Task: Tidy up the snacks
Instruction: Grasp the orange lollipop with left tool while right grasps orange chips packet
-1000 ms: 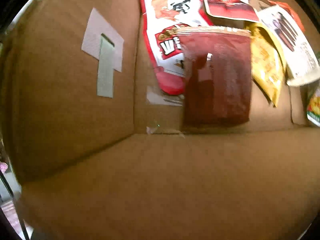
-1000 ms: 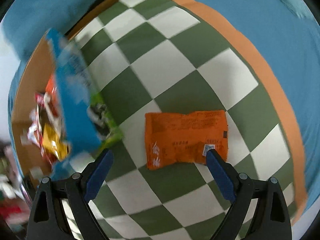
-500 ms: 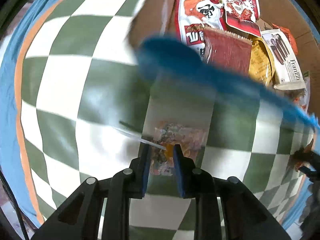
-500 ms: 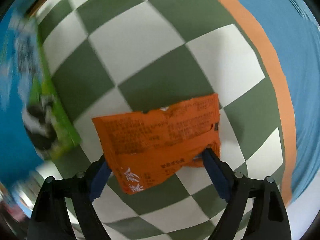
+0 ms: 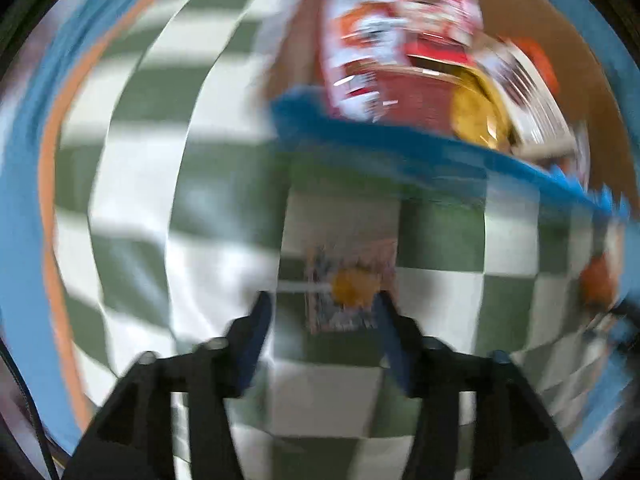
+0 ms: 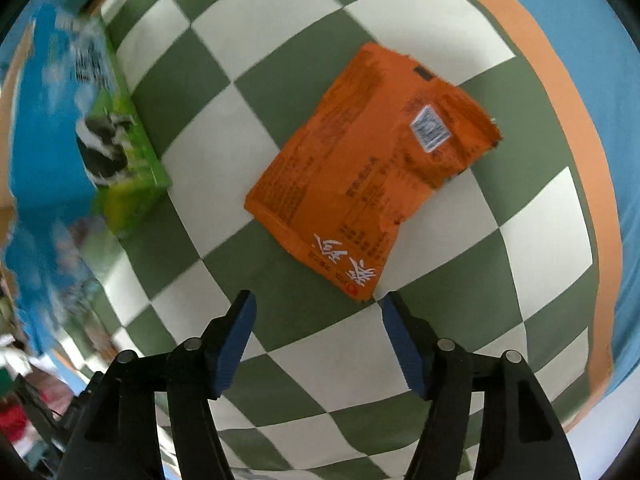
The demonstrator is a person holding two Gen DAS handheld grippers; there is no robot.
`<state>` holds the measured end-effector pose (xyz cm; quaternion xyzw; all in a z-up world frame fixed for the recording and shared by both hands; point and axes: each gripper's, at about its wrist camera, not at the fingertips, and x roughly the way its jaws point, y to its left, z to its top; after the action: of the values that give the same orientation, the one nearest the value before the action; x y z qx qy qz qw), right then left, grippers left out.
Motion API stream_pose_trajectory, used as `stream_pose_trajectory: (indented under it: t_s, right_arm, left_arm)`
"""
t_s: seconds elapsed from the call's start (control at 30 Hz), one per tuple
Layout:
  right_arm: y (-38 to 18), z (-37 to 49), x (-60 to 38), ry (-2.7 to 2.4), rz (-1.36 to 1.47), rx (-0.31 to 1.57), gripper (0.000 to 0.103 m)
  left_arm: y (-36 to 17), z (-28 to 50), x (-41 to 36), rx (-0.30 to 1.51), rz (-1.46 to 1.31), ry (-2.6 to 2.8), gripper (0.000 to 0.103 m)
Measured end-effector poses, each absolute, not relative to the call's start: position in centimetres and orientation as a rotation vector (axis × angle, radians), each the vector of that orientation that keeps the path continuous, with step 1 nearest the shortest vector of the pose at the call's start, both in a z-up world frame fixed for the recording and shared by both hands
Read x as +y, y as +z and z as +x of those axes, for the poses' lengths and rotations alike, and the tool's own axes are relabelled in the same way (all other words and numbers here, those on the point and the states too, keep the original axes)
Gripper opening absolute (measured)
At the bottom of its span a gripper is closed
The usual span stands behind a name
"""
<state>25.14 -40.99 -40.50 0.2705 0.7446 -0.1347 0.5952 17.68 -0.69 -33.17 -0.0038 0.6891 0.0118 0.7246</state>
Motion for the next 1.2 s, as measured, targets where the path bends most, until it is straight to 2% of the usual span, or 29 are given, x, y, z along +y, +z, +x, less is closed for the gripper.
stream_pose_trajectory:
  t_s: [0.1, 0.23, 0.3, 0.33, 0.37, 0.53, 0.57, 0.67, 0.73, 0.83, 0.9, 0.93, 1.0, 1.07, 1.2]
  right_arm:
    - [-39.9, 25.8, -41.2, -0.299, 0.609, 1.721, 0.068]
    - [-38.8, 26.5, -40.3, -0.295, 0.59, 1.711, 0.068]
    - [-38.6, 27.0, -40.2, -0.302, 0.612, 1.701, 0.068]
    - [-38.5, 27.0, -40.3, -0.313, 0.631, 1.692, 0.068]
    - [-38.7, 25.8, -41.7, -0.321, 0.649, 1.68, 0.068]
    - [-37.4, 25.3, -45.2, -0.411, 0.822, 1.578, 0.068]
    - [-37.3, 25.2, -45.7, -0.429, 0.852, 1.56, 0.068]
    - [-38.0, 25.7, -46.5, -0.466, 0.929, 1.529, 0.068]
    - [-38.9, 26.6, -46.6, -0.477, 0.93, 1.539, 0.068]
    - [-40.2, 28.4, -45.6, -0.464, 0.837, 1.578, 0.068]
    - [-40.7, 29.5, -44.8, -0.473, 0.73, 1.616, 0.063]
    - [-40.7, 29.9, -44.3, -0.469, 0.67, 1.62, 0.061]
    - [-40.0, 30.2, -43.3, -0.442, 0.58, 1.607, 0.049]
    - [-39.5, 30.0, -42.4, -0.388, 0.541, 1.607, 0.043]
    - [-38.5, 28.5, -41.8, -0.321, 0.535, 1.605, 0.041]
  left_arm:
    - [-34.2, 17.7, -3.6, 1.521, 0.236, -0.069, 0.061]
    - [-37.0, 16.9, -6.4, 1.59, 0.384, -0.171, 0.061]
    - [-38.7, 17.0, -7.4, 1.631, 0.423, -0.193, 0.062]
    - [-38.8, 16.9, -7.7, 1.622, 0.435, -0.192, 0.071]
    - [-38.8, 16.9, -7.9, 1.617, 0.445, -0.191, 0.075]
    - [-39.3, 16.6, -8.3, 1.626, 0.427, -0.214, 0.075]
    - [-39.3, 16.3, -8.3, 1.632, 0.41, -0.222, 0.066]
    - [-39.2, 15.9, -8.9, 1.654, 0.366, -0.223, 0.049]
    - [-39.1, 15.9, -8.8, 1.655, 0.339, -0.201, 0.045]
    - [-38.2, 15.4, -6.7, 1.653, 0.252, -0.14, 0.029]
    - [-37.8, 15.1, -5.7, 1.662, 0.154, -0.112, 0.025]
    - [-37.6, 14.8, -5.4, 1.666, 0.127, -0.096, 0.018]
    - [-37.4, 14.0, -4.4, 1.676, 0.044, -0.07, 0.014]
    - [-37.2, 13.1, -3.6, 1.679, 0.0, -0.042, 0.012]
    - [-36.1, 11.0, -2.1, 1.68, -0.082, -0.029, 0.012]
